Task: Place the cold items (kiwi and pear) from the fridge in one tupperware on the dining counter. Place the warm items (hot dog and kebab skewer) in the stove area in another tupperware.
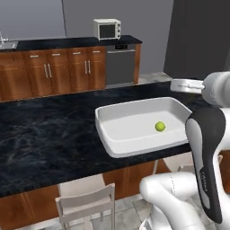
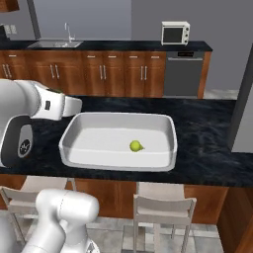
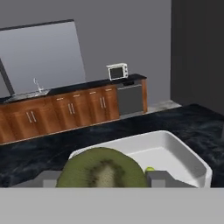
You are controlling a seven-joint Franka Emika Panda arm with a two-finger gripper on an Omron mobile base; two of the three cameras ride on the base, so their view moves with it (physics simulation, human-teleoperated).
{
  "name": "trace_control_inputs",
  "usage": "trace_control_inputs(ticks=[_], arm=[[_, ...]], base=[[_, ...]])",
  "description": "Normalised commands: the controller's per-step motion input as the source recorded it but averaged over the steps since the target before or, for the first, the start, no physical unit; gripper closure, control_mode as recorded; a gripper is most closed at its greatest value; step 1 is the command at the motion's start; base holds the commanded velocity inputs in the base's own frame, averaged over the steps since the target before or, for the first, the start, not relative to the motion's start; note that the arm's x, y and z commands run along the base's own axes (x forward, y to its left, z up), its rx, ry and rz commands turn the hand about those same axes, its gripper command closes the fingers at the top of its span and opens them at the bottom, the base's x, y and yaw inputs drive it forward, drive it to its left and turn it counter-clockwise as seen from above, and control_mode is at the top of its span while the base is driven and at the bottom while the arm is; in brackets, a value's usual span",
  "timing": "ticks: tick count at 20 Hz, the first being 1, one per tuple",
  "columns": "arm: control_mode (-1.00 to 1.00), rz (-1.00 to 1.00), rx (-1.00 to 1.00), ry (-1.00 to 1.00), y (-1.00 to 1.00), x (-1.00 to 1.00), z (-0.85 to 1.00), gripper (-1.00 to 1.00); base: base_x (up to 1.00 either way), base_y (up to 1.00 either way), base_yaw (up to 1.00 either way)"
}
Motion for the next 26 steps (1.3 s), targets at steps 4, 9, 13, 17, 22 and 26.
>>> trace_control_inputs(ticks=[4,9,13,17,22,26], arm=[[-1.0,0.09,0.0,0.36,0.01,0.5,-0.23,1.0],[-1.0,0.08,0.0,0.96,0.07,1.0,-0.75,1.0],[-1.0,0.0,-0.02,0.86,0.18,1.0,-0.91,1.0],[-1.0,0.03,-0.02,0.46,0.1,0.9,-0.83,1.0],[-1.0,0.1,0.01,0.02,-0.05,0.69,-0.59,1.0],[-1.0,0.13,0.01,-0.01,-0.04,0.68,-0.61,1.0]], base=[[0.5,-0.02,0.11],[0.0,0.0,0.0],[0.0,0.0,0.0],[0.0,0.0,0.0],[0.0,0.0,0.0],[0.0,0.0,0.0]])
